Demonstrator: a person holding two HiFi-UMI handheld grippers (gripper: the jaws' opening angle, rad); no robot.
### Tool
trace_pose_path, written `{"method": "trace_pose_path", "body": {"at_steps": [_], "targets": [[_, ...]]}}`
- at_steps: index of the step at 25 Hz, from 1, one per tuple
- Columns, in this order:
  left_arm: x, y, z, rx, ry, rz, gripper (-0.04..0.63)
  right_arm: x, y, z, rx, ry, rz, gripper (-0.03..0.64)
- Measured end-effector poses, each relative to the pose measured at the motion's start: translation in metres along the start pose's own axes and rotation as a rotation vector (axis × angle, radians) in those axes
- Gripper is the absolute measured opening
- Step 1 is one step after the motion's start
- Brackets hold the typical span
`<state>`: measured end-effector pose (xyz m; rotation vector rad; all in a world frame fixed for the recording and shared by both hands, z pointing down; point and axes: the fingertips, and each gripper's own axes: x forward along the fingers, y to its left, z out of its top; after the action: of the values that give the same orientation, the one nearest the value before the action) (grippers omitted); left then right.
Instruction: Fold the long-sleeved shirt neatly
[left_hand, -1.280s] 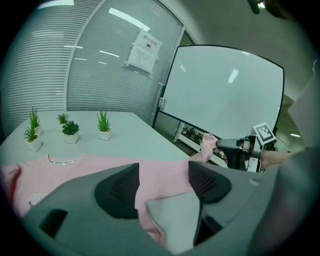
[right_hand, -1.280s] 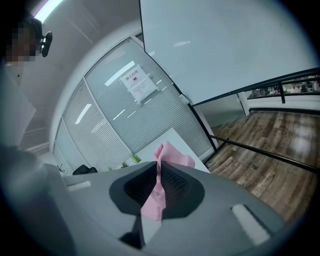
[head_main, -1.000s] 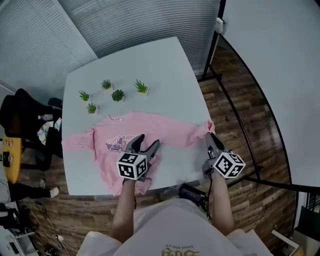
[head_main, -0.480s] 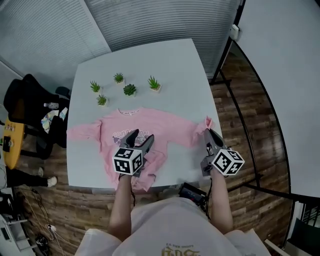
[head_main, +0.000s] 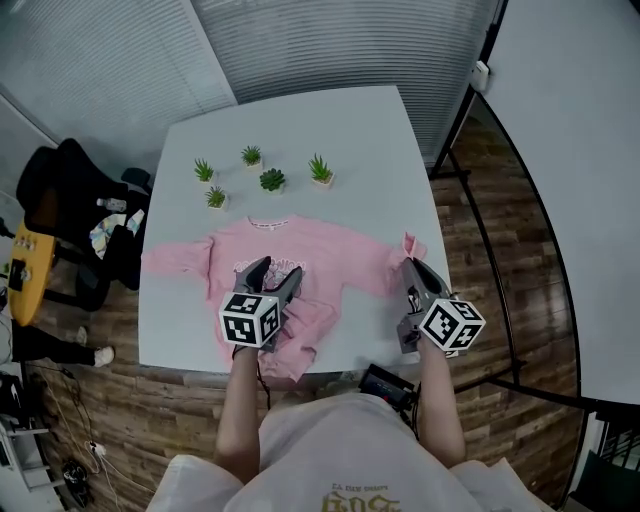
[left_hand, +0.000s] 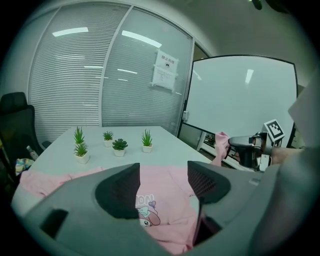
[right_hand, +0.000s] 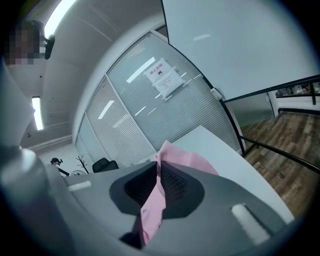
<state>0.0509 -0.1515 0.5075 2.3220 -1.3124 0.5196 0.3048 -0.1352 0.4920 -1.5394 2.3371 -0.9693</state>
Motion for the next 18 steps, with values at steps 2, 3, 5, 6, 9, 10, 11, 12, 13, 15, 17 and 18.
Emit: {"method": "trace_pose_path", "body": {"at_steps": [2, 3, 5, 6, 9, 10, 11, 12, 13, 15, 17, 18], "targets": [[-0.007, 0.004, 0.002, 0.006, -0.003, 0.014, 0.302, 0.004, 0.008, 0.001, -0.009, 0.001, 0.019, 0.035], [-0.010, 0.007, 0.003, 0.007, -0.006, 0.022, 0.302, 0.006, 0.012, 0.002, -0.014, 0.002, 0.029, 0.035], [-0.017, 0.012, 0.004, 0.002, -0.014, 0.038, 0.302, 0.009, 0.019, 0.004, -0.023, 0.003, 0.048, 0.035], [-0.022, 0.014, 0.004, -0.002, -0.017, 0.046, 0.302, 0.010, 0.023, 0.004, -0.027, 0.005, 0.056, 0.035], [-0.035, 0.022, 0.003, -0.014, -0.024, 0.074, 0.304, 0.014, 0.035, 0.004, -0.039, 0.014, 0.087, 0.035], [-0.038, 0.025, 0.003, -0.017, -0.027, 0.084, 0.304, 0.016, 0.039, 0.003, -0.042, 0.017, 0.098, 0.035], [-0.041, 0.028, 0.003, -0.020, -0.029, 0.092, 0.304, 0.019, 0.043, 0.003, -0.045, 0.020, 0.110, 0.035], [-0.044, 0.031, 0.003, -0.023, -0.030, 0.101, 0.304, 0.021, 0.048, 0.002, -0.047, 0.024, 0.120, 0.035], [-0.047, 0.034, 0.003, -0.026, -0.030, 0.109, 0.304, 0.024, 0.052, 0.001, -0.050, 0.028, 0.130, 0.035], [-0.054, 0.040, 0.002, -0.032, -0.032, 0.126, 0.304, 0.029, 0.060, -0.001, -0.057, 0.039, 0.147, 0.035], [-0.061, 0.045, 0.002, -0.038, -0.035, 0.145, 0.305, 0.034, 0.068, -0.003, -0.067, 0.052, 0.162, 0.035], [-0.065, 0.048, 0.002, -0.040, -0.035, 0.154, 0.307, 0.037, 0.072, -0.005, -0.071, 0.058, 0.170, 0.035]]}}
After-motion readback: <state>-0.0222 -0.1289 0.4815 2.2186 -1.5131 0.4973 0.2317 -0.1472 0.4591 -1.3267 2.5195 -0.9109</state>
